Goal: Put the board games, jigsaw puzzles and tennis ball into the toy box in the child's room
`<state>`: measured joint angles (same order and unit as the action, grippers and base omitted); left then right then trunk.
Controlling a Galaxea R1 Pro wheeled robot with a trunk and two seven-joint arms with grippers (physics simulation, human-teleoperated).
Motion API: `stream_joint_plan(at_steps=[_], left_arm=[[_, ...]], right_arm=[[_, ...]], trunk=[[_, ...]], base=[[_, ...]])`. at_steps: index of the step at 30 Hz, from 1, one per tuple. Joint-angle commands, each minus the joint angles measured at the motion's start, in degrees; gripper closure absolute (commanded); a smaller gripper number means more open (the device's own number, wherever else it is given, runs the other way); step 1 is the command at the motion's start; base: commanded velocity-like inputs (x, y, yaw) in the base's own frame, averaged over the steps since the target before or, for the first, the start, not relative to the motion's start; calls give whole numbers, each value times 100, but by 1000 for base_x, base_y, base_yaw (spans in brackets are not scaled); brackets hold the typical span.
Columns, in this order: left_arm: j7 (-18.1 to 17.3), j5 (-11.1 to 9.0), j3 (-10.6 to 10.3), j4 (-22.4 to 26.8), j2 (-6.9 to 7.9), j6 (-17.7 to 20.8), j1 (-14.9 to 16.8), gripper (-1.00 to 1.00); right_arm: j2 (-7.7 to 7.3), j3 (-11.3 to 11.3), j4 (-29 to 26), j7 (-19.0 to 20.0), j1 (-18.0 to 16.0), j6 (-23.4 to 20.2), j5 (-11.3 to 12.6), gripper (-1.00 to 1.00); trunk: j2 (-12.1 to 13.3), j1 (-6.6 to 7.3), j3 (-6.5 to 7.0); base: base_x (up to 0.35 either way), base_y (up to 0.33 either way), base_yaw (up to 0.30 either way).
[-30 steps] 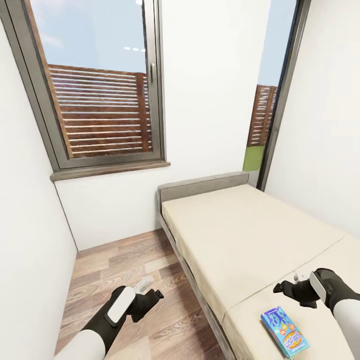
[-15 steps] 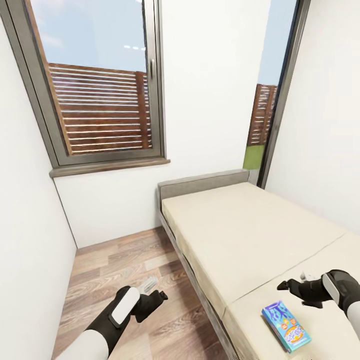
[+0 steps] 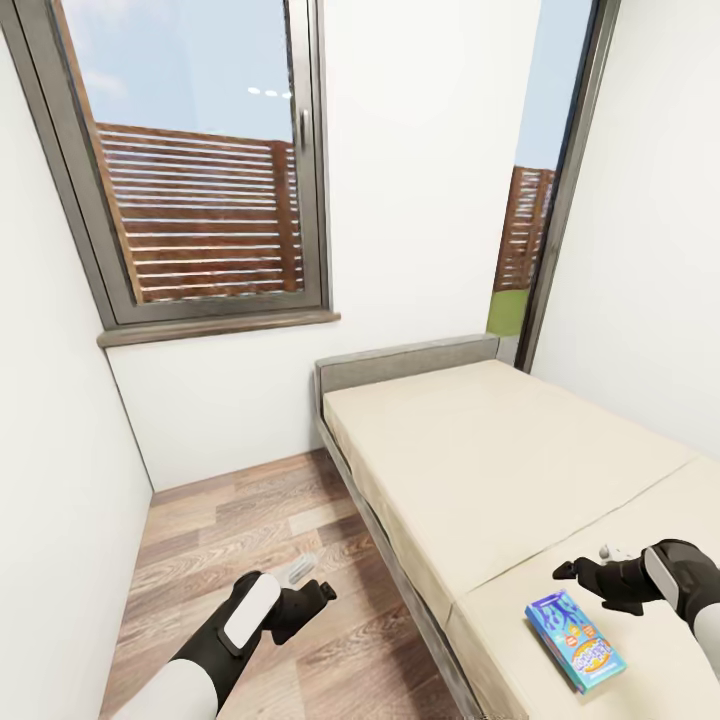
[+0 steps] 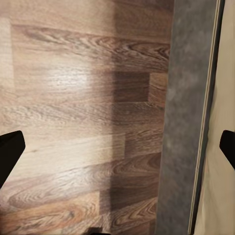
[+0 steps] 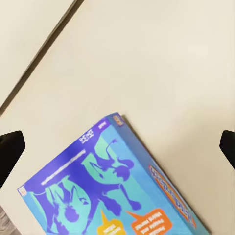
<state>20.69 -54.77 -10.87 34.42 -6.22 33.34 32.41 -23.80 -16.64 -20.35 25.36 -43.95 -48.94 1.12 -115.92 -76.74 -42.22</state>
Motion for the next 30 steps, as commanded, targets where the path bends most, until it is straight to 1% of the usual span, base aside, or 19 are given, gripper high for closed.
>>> stream_joint_plan(at_steps=[1,12,15,18,21,25,30], left_arm=[[56,-61,-20,11,4,16,3,-100],[58,-60,-21,12,6,93,10,-100],[-8,-64,-23,25,11,108,6,-100],[-197,-65,-27,33,48,108,-16,-100],[-478,-56,-29,37,87,77,-95,-100],[-591,-52,-34,38,119,83,-165,-100],[-648,-51,-27,39,144,85,-189,-100]], right_arm=[[4,-25,-10,4,1,-22,5,-100],[-10,-22,-23,21,25,-31,25,-100],[-20,-28,-22,21,26,-44,29,-100],[-25,-31,-26,27,26,-50,34,-100],[-27,-32,-28,33,26,-53,36,-100],[-28,-33,-30,42,26,-39,37,-100],[-24,-33,-31,38,26,-24,27,-100]], trunk=[[-44,-22,-24],[-486,-263,-222],[-486,-263,-222],[-486,-263,-222],[-486,-263,-222],[-486,-263,-222],[-486,-263,-222]], base=[[0,0,0],[0,0,0],[0,0,0],[0,0,0],[0,0,0],[0,0,0],[0,0,0]])
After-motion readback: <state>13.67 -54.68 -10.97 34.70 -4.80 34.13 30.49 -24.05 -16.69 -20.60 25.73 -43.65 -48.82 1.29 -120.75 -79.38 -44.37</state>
